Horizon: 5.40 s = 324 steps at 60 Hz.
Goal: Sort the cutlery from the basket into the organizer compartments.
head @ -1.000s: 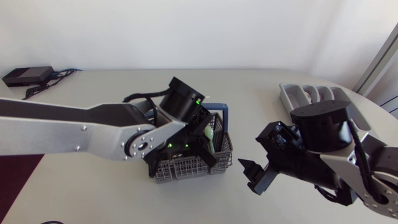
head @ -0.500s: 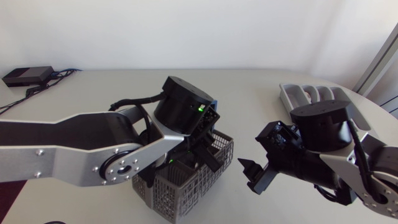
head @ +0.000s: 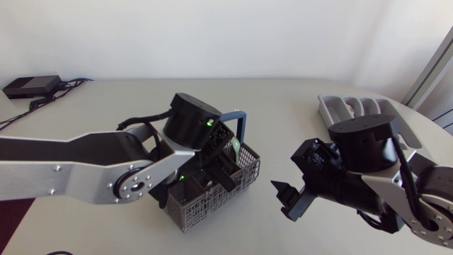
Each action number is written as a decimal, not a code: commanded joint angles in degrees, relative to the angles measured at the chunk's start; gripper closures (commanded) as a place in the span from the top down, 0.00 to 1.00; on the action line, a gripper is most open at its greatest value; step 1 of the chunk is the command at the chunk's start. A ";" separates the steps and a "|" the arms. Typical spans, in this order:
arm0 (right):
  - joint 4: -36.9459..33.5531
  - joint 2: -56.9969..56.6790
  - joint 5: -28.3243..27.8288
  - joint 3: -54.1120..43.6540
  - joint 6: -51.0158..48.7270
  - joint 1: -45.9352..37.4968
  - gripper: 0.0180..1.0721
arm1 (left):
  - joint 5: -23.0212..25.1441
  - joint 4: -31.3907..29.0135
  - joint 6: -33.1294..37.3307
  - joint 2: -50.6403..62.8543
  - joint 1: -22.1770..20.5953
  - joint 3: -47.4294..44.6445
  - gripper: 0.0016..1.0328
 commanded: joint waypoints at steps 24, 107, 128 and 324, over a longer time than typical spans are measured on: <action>1.96 2.93 0.12 0.32 -2.10 0.26 0.88 | 16.86 9.42 -0.32 -1.71 0.94 -3.81 0.27; 7.58 18.40 -16.84 3.83 -7.37 6.59 0.88 | 52.63 12.06 -21.06 6.12 11.75 2.87 0.44; 8.20 18.40 -16.67 2.87 -7.64 6.33 0.88 | 53.16 13.38 -21.33 4.09 11.05 -3.90 0.44; -13.16 37.74 -9.28 36.26 1.42 7.82 0.85 | 33.12 18.21 16.90 -6.36 28.71 -19.98 0.40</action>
